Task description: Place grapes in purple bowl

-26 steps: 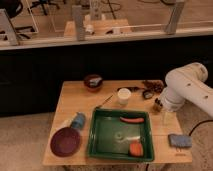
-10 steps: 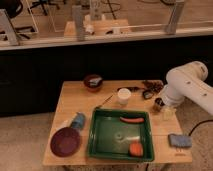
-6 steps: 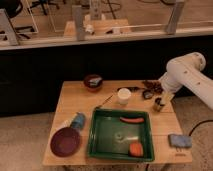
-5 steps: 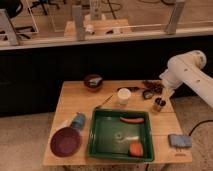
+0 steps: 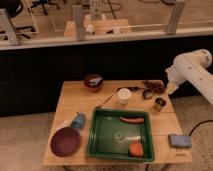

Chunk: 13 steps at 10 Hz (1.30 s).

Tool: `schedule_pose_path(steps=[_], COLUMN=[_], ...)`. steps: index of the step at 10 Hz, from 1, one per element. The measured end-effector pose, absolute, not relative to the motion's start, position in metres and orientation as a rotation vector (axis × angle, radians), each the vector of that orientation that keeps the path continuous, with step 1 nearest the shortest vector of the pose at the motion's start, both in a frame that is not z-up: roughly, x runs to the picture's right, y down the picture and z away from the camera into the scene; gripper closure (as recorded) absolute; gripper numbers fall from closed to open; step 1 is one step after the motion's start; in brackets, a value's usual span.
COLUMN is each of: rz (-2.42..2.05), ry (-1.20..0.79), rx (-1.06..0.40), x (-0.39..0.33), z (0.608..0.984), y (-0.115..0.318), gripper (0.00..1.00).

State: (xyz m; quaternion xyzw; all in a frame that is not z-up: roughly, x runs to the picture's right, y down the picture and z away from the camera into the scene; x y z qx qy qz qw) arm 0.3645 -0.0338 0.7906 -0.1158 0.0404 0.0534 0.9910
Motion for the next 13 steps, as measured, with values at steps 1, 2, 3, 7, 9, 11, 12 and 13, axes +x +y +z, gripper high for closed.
schedule_pose_path(steps=[1,2,3,7,9,11,12,13], rz=[0.108,0.109,0.108,0.141,0.16,0.169,0.166,0.165], ry=[0.082,0.082,0.082,0.014,0.023,0.032,0.032,0.026], rx=[-0.232,-0.232,-0.233,-0.268,-0.258,-0.238,-0.23,-0.222], x=[0.365,0.365,0.365,0.364,0.362,0.363,0.362,0.363], z=[0.791,0.79,0.791,0.782,0.775,0.774,0.774,0.775], y=[-0.034,-0.034,-0.034,-0.042,-0.046,-0.045,-0.044,-0.041], gripper=[0.2,0.2,0.2,0.2,0.2,0.2,0.2,0.2])
